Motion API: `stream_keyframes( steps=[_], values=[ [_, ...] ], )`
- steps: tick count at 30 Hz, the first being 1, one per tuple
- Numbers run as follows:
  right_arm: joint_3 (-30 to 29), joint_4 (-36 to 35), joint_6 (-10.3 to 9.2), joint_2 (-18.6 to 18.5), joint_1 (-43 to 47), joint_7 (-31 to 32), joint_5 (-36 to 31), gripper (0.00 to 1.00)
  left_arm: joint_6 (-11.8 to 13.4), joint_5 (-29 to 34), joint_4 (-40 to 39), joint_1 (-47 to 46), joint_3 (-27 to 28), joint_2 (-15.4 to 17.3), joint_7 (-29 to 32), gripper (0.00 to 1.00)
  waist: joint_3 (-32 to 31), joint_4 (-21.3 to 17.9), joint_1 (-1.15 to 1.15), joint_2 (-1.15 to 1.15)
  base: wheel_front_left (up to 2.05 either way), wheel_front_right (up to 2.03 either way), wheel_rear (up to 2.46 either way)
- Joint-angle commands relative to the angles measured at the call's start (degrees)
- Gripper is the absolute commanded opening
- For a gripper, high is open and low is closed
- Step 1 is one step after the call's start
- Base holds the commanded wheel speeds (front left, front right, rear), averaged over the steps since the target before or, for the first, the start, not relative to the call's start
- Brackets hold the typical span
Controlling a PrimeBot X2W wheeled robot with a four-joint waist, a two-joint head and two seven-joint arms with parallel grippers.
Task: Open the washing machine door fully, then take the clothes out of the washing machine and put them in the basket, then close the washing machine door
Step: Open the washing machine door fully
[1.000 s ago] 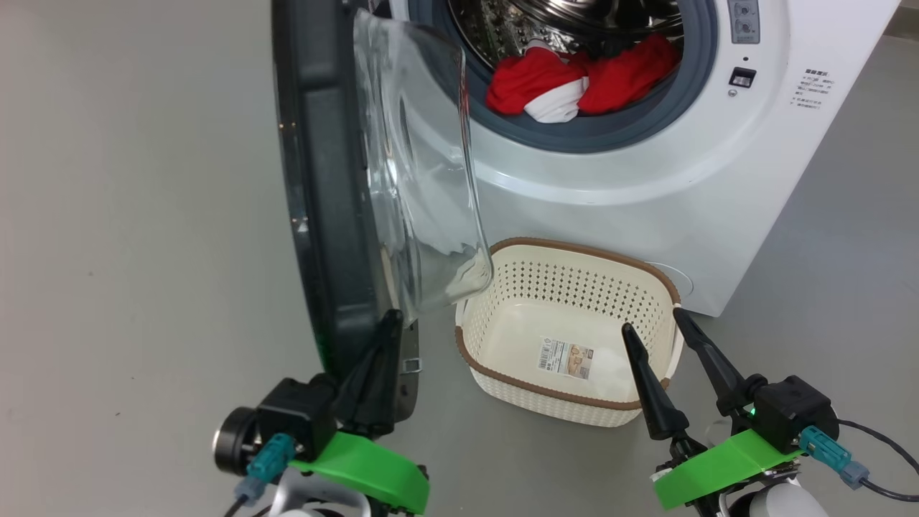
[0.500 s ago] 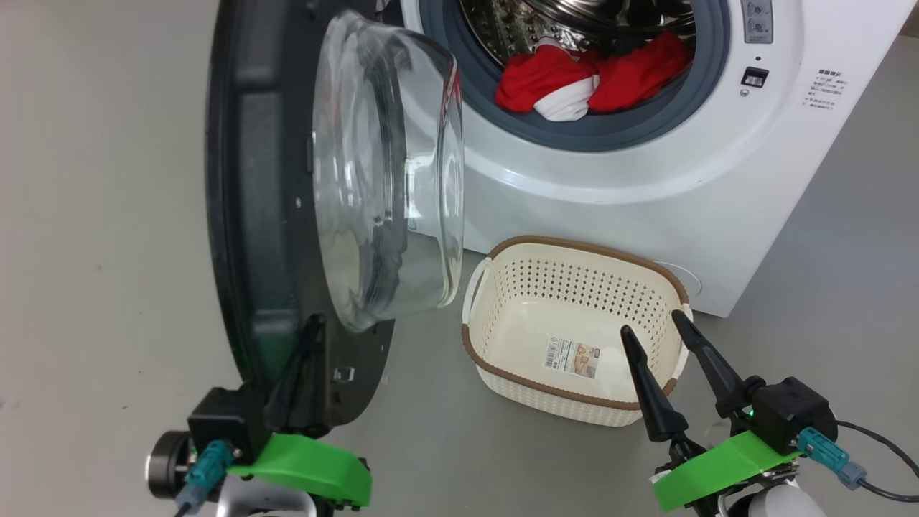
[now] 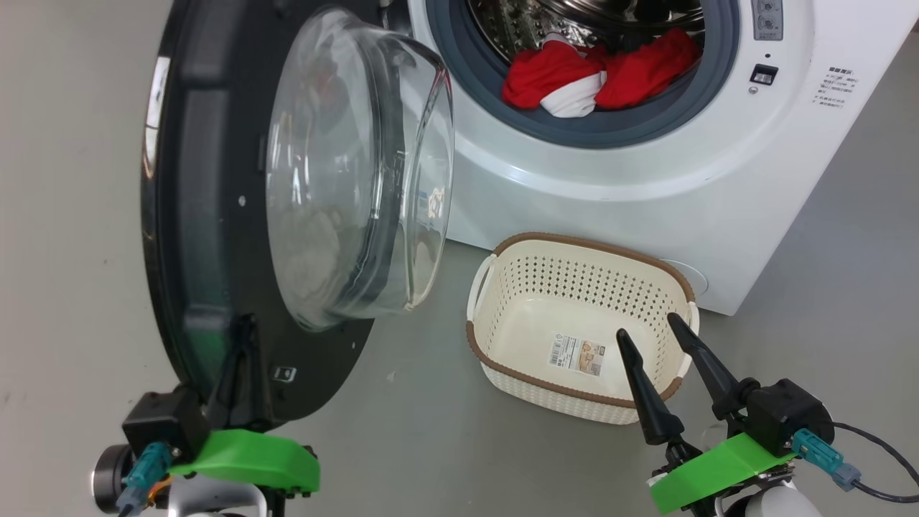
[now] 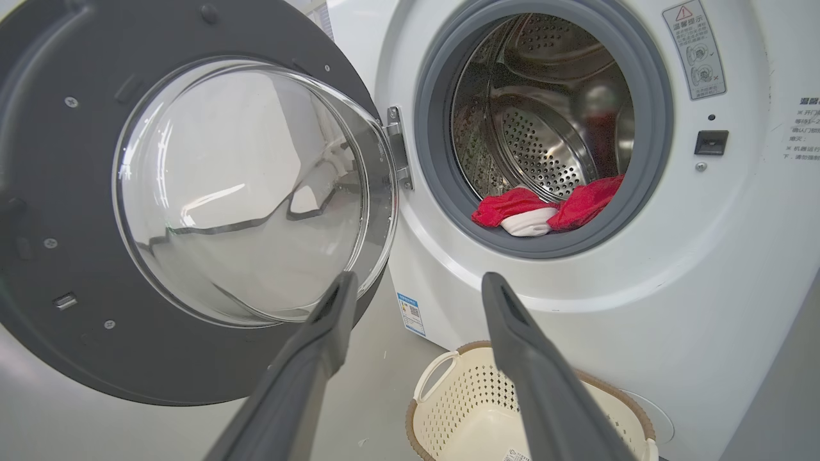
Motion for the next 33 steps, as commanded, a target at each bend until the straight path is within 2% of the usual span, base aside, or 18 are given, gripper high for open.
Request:
stream_keyframes(
  steps=[1,16,33],
  values=[
    [1.46,-1.34,0.35,0.12,-0.39,-0.37,-0.41,1.00,0.89,-0.53,-0.44,-1.02,3.25,1.94,-0.73,0.00,0.16,0.03,0.00,0.00,0.00,0.00,0.00],
    [1.06,-1.41,0.35,0.12,-0.91,-0.37,-1.78,1.00,0.35,-3.53,6.45,-5.50,8.46,2.96,-5.21,0.00,1.72,-0.46,0.00,0.00,0.00,0.00,0.00],
    [0.91,-1.34,0.35,0.12,-1.79,-0.37,-4.29,1.00,-0.62,-4.57,12.78,-11.59,11.15,4.44,-6.84,0.00,4.15,0.36,0.00,0.00,0.00,0.00,0.00]
  ],
)
